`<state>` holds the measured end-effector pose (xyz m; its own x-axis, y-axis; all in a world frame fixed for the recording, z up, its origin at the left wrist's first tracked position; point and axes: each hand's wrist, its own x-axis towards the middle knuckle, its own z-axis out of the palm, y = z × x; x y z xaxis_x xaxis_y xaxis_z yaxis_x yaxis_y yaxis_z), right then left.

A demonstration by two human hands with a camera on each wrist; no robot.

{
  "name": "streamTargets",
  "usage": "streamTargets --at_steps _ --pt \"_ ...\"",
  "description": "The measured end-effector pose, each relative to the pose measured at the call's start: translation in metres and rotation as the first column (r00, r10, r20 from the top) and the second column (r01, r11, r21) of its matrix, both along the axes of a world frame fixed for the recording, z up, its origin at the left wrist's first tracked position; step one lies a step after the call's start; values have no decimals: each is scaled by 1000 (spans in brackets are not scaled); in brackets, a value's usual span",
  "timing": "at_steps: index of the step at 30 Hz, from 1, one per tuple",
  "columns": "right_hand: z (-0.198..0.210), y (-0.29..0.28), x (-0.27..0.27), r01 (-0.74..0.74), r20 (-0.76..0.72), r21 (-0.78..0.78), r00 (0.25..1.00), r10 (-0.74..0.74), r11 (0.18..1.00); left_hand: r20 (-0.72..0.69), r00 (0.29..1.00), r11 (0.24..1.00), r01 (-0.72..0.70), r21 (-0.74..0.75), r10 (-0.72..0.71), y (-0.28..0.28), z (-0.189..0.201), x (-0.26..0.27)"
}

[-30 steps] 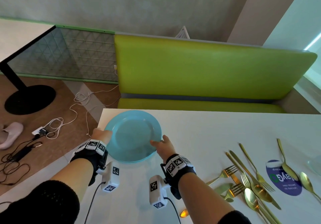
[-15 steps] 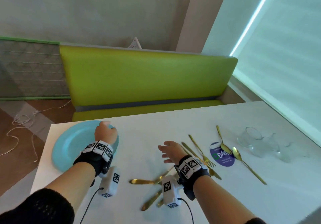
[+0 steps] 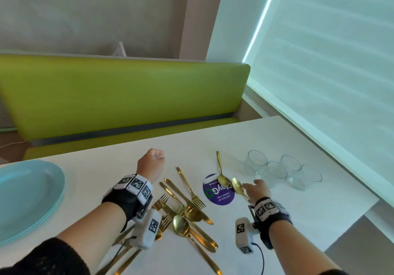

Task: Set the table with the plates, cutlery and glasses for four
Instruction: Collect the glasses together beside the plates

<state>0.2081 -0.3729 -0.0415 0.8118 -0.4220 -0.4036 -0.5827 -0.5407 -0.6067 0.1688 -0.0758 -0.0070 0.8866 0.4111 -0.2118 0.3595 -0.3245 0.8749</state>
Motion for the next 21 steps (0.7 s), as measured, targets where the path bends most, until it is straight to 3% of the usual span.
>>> streamTargets --at_steps 4,9,21 --pt "-19 -30 35 77 48 50 996 -80 996 -22 999 1000 27 0 -27 -43 -7 28" --pt "-35 -42 70 65 115 74 991 -73 995 -84 996 999 31 34 -28 -75 -19 51" --pt "-59 -34 126 151 263 143 947 -184 978 -102 995 1000 5 29 -2 -92 -24 70"
